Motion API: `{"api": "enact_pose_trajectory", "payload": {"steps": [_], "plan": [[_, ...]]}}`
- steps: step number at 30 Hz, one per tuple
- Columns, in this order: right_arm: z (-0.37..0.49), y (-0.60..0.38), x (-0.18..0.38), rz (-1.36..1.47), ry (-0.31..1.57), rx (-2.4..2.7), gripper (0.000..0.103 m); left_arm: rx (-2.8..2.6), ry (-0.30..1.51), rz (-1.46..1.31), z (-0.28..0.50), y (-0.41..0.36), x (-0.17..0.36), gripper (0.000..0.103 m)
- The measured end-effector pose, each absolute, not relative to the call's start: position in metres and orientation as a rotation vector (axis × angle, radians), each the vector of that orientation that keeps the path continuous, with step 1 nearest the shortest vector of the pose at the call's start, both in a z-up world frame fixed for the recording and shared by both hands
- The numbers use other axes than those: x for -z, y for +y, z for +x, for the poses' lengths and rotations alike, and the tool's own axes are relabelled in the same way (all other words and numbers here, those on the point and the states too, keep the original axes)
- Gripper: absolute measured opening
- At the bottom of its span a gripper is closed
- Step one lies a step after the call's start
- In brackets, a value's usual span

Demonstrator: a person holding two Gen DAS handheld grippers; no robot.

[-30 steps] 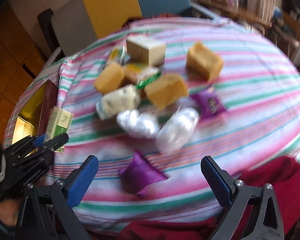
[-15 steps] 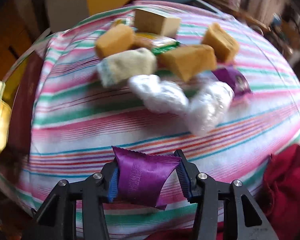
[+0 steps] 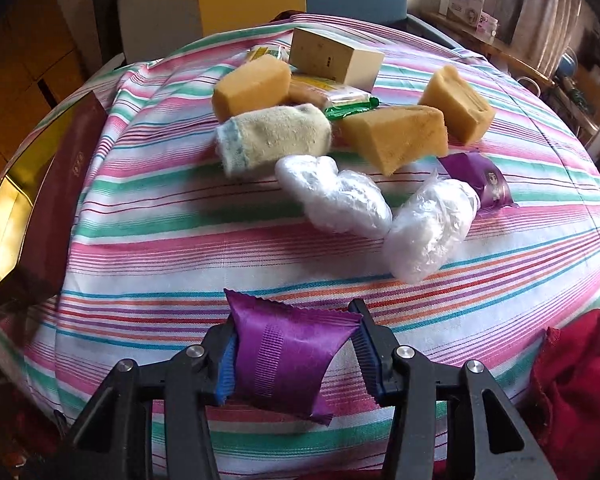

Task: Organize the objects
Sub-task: 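Lower the box into the gold tray and open the left gripper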

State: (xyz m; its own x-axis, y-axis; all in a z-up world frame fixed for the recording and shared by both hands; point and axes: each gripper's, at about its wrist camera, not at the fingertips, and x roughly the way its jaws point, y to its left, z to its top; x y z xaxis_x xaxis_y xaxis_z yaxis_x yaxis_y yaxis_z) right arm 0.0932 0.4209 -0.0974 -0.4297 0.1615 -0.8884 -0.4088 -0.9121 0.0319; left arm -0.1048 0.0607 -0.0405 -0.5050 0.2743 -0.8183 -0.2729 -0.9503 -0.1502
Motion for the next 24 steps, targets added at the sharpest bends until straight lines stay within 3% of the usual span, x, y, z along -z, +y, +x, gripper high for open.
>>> {"api": "enact_pose_trajectory", "payload": {"steps": [9, 24], "plan": [[0.090, 0.416, 0.099, -1.441, 0.303, -2.378, 0.050, -2.556, 0.028, -1.518, -0.187, 0.036, 0.070, 0.030], [0.087, 0.408, 0.100, -1.428, 0.198, -2.399, 0.050, -2.623, 0.194, -1.605, -0.229, 0.050, 0.098, 0.030]]}}
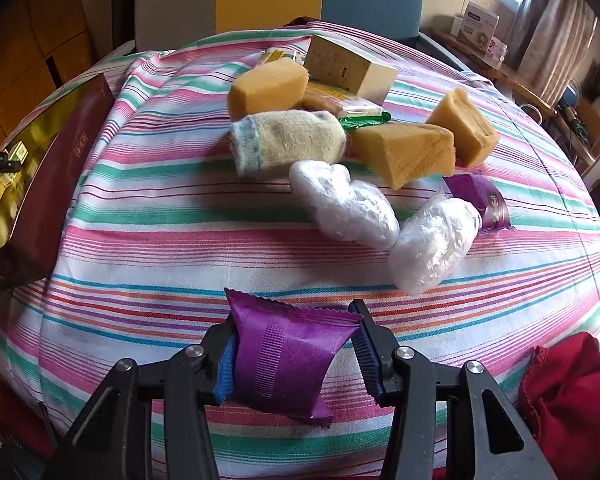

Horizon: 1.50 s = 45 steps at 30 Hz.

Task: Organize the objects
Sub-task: 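Lower the box into the gold tray and open the left gripper, then carry the purple packet to the gold tray and release it with the right gripper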

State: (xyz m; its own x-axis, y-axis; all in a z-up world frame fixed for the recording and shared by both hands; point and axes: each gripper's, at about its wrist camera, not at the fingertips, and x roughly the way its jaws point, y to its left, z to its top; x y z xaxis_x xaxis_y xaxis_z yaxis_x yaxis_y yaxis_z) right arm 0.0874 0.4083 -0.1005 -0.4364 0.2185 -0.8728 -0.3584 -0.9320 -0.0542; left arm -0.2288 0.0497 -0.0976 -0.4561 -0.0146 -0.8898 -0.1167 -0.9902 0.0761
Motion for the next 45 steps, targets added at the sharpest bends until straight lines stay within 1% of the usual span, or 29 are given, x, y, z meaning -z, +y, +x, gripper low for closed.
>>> {"api": "enact_pose_trajectory", "payload": {"steps": [5, 9, 11, 14, 18, 22, 24, 35, 45], "plan": [[0.087, 0.408, 0.101, -1.420, 0.192, -2.409, 0.050, -2.651, 0.239, -1.602, -0.230, 0.056, 0.103, 0.034], [0.087, 0.408, 0.101, -1.416, 0.190, -2.417, 0.050, -2.663, 0.255, -1.592, -0.232, 0.060, 0.102, 0.042], [0.087, 0.408, 0.101, -1.414, 0.188, -2.419, 0.050, -2.674, 0.266, -1.579, -0.231, 0.061, 0.100, 0.042], [0.087, 0.408, 0.102, -1.413, 0.188, -2.418, 0.050, -2.676, 0.238, -1.558, -0.230, 0.060, 0.094, 0.044], [0.087, 0.408, 0.101, -1.413, 0.185, -2.418, 0.050, -2.686, 0.219, -1.520, -0.225, 0.058, 0.084, 0.052], [0.086, 0.405, 0.101, -1.409, 0.169, -2.414, 0.050, -2.691, 0.196, -1.494, -0.217, 0.054, 0.076, 0.053], [0.086, 0.404, 0.101, -1.409, 0.157, -2.411, 0.050, -2.692, 0.196, -1.475, -0.211, 0.054, 0.072, 0.056], [0.086, 0.397, 0.099, -1.413, 0.125, -2.407, 0.050, -2.683, 0.125, -1.377, -0.161, 0.047, 0.053, 0.058], [0.080, 0.371, 0.099, -1.455, 0.159, -2.476, 0.050, -2.678, -0.032, -1.304, -0.082, 0.012, 0.037, 0.058]]}}
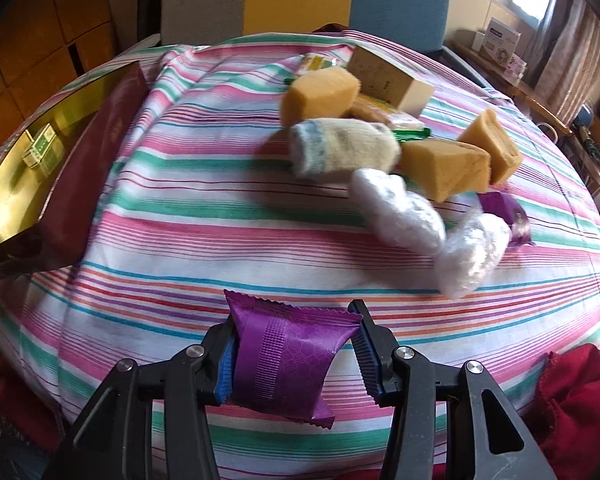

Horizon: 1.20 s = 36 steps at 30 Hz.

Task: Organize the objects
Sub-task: 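Carry the purple packet to the gold tray and release it with the right gripper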

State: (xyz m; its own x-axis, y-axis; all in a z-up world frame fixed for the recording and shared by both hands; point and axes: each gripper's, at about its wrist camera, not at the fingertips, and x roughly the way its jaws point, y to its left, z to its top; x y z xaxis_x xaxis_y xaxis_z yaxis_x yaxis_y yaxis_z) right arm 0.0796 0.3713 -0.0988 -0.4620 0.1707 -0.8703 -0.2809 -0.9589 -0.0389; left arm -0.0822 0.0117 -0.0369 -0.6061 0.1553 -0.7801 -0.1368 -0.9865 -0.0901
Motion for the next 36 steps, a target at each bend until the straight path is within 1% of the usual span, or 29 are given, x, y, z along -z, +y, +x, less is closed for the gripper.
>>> {"api": "enact_pose_trajectory", "payload": {"steps": [3, 6, 7, 16, 20, 24, 30, 34, 36], "plan": [[0.076, 0.364, 0.099, -1.477, 0.176, -2.500, 0.050, -2.673, -0.079, -1.313, -0.062, 0.002, 0.040, 0.058], [0.070, 0.358, 0.094, -1.501, 0.254, -2.542, 0.050, -2.675, -0.074, -1.303, -0.046, -0.001, 0.041, 0.058], [0.067, 0.352, 0.090, -1.499, 0.255, -2.564, 0.050, -2.676, -0.072, -1.299, -0.043, -0.002, 0.041, 0.058], [0.040, 0.288, 0.034, -1.419, 0.096, -2.787, 0.050, -2.702, -0.092, -1.286, -0.032, -0.011, 0.037, 0.058], [0.021, 0.254, 0.024, -1.440, 0.046, -2.879, 0.050, -2.723, -0.092, -1.259, -0.028, -0.016, 0.031, 0.058], [0.001, 0.227, 0.023, -1.482, 0.047, -2.942, 0.050, -2.745, -0.074, -1.248, -0.026, -0.020, 0.027, 0.058], [-0.047, 0.184, 0.040, -1.628, 0.092, -2.984, 0.050, -2.754, -0.080, -1.249, -0.025, -0.023, 0.029, 0.058], [-0.071, 0.156, 0.056, -1.710, 0.053, -2.982, 0.050, -2.794, -0.020, -1.222, -0.023, -0.025, 0.026, 0.058], [-0.082, 0.144, 0.063, -1.737, 0.024, -2.971, 0.050, -2.797, -0.029, -1.219, -0.023, -0.027, 0.025, 0.058]]}}
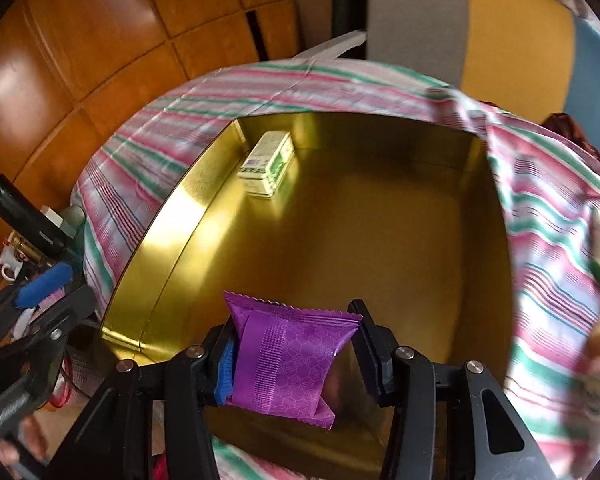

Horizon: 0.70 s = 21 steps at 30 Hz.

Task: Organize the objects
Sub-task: 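Carry the purple packet to the gold tray and release it with the right gripper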

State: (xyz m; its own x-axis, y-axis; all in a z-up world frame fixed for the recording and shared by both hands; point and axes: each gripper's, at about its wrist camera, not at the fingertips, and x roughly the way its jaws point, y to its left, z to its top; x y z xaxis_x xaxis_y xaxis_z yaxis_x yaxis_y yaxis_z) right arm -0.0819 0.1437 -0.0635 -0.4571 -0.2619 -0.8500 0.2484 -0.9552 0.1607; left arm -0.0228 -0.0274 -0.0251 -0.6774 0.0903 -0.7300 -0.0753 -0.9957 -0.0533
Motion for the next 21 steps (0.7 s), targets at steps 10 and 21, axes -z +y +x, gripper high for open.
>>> {"api": "enact_pose_trajectory", "payload": {"steps": [10, 21], "plan": [[-0.130, 0.107, 0.070, 1.463, -0.070, 2.411, 0.054, -2.811, -0.040, -1.232, -0.026, -0.037, 0.026, 0.058], [-0.117, 0.120, 0.054, 1.392, -0.158, 2.425, 0.078, -2.813, -0.018, -1.215, -0.023, -0.034, 0.022, 0.058]]}}
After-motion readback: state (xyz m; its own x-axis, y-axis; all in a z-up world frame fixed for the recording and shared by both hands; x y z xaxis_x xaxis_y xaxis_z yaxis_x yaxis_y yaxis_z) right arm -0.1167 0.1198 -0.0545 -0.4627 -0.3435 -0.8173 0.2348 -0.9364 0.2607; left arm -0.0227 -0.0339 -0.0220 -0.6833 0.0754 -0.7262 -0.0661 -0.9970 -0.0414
